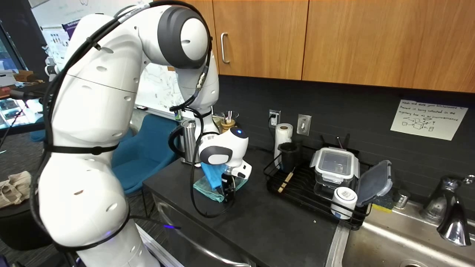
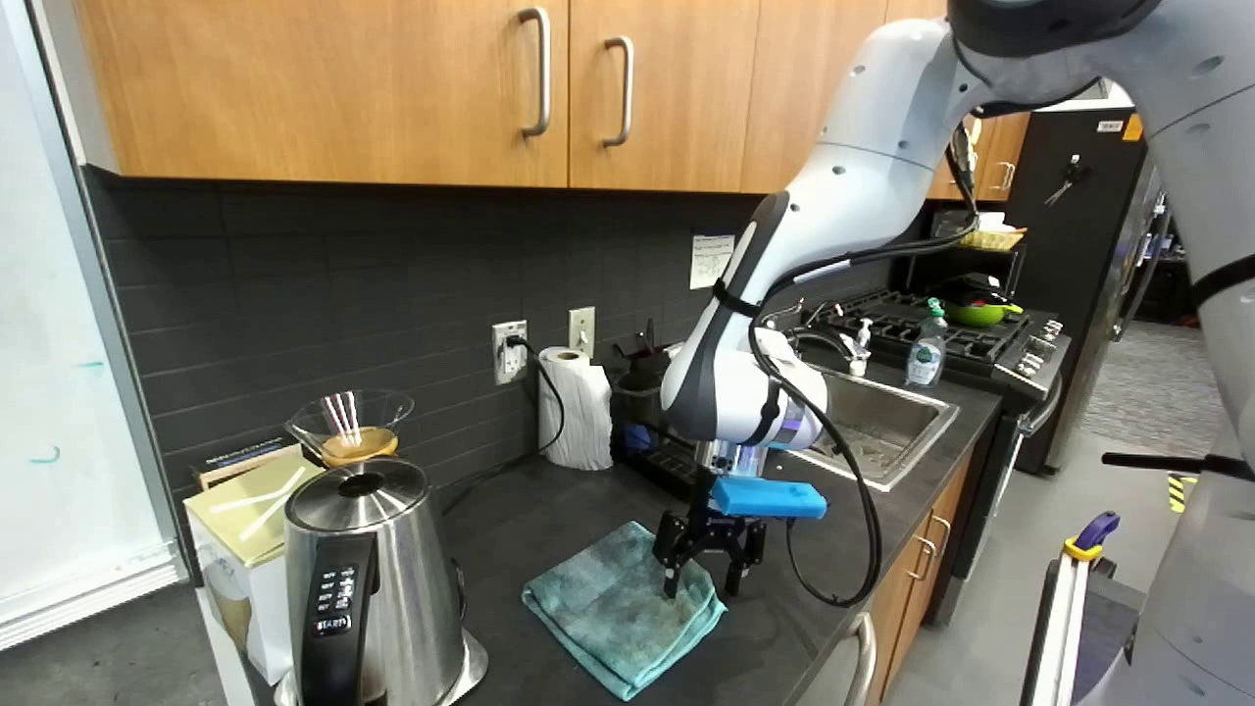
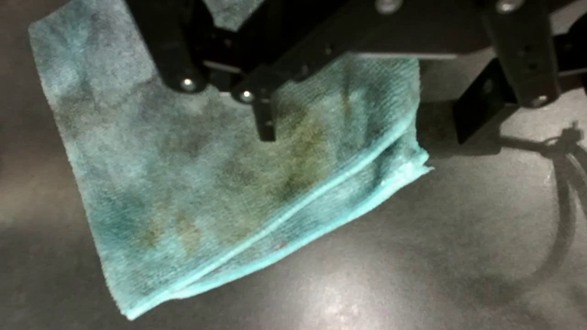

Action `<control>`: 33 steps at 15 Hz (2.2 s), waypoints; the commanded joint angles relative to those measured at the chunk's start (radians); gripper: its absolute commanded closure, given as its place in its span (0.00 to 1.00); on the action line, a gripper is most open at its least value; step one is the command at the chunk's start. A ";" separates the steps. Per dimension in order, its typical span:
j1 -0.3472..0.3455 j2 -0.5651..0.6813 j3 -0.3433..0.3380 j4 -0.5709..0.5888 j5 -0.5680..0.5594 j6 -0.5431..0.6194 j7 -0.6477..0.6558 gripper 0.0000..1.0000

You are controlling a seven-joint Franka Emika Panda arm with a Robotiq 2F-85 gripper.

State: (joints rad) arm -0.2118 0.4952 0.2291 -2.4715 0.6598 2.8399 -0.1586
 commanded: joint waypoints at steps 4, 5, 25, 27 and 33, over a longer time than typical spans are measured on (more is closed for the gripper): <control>0.000 0.000 0.000 0.000 0.000 0.000 0.000 0.00; 0.017 0.005 -0.018 0.012 -0.030 -0.023 0.020 0.00; 0.038 0.007 -0.028 0.075 -0.142 -0.108 0.047 0.03; 0.027 0.006 -0.018 0.076 -0.132 -0.108 0.037 0.10; 0.037 0.005 -0.032 0.077 -0.149 -0.109 0.053 0.66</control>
State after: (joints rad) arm -0.1722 0.5053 0.1950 -2.3949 0.5153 2.7334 -0.1070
